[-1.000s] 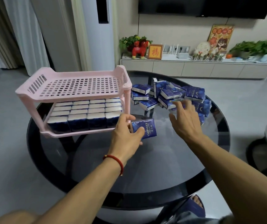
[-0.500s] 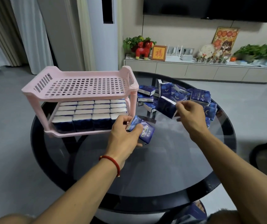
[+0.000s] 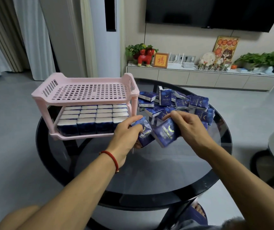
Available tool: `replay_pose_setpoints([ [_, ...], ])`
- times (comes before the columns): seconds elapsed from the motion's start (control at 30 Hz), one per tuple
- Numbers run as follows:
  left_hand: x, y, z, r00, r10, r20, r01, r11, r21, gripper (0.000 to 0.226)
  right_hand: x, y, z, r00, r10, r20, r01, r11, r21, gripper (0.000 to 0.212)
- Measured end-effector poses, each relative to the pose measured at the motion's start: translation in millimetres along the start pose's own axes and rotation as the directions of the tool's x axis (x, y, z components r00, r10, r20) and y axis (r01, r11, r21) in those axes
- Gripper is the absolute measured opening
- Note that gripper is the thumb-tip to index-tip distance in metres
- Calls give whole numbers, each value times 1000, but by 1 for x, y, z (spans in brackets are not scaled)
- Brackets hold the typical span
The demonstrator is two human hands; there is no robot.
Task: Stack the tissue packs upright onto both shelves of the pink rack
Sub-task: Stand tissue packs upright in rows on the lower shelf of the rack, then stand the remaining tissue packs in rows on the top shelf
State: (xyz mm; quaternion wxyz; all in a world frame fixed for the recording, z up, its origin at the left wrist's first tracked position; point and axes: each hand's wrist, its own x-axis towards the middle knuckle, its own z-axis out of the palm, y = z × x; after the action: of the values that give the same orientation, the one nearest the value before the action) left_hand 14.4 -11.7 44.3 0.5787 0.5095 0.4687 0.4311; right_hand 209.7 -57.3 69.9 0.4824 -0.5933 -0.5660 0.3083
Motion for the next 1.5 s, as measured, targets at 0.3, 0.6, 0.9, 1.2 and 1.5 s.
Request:
replay_pose_setpoints([
  [0.3, -16, -2, -14, 909, 87, 407, -245, 903, 354, 77, -3, 4, 45, 941, -338, 34, 319, 844, -431, 25],
  [0.6, -8, -14, -24, 940, 226, 254, -328, 804, 496, 86, 0, 1, 49, 910, -341, 237, 412, 812, -413, 37],
  [0.9, -9, -27, -32, 959, 135, 248, -262, 757, 599, 100, 1, 13, 45, 905, -156, 396, 330, 845, -421, 49],
  [1.2, -26, 24, -50, 905, 315, 284, -424, 675, 604, 67, -6, -6, 38, 919, -292, 266, 342, 925, -166, 48],
  [1.5, -27, 113, -88, 868, 483, 112, -474, 741, 475, 59, 22, 0, 66, 983, -183, 28, 185, 956, -227, 34],
])
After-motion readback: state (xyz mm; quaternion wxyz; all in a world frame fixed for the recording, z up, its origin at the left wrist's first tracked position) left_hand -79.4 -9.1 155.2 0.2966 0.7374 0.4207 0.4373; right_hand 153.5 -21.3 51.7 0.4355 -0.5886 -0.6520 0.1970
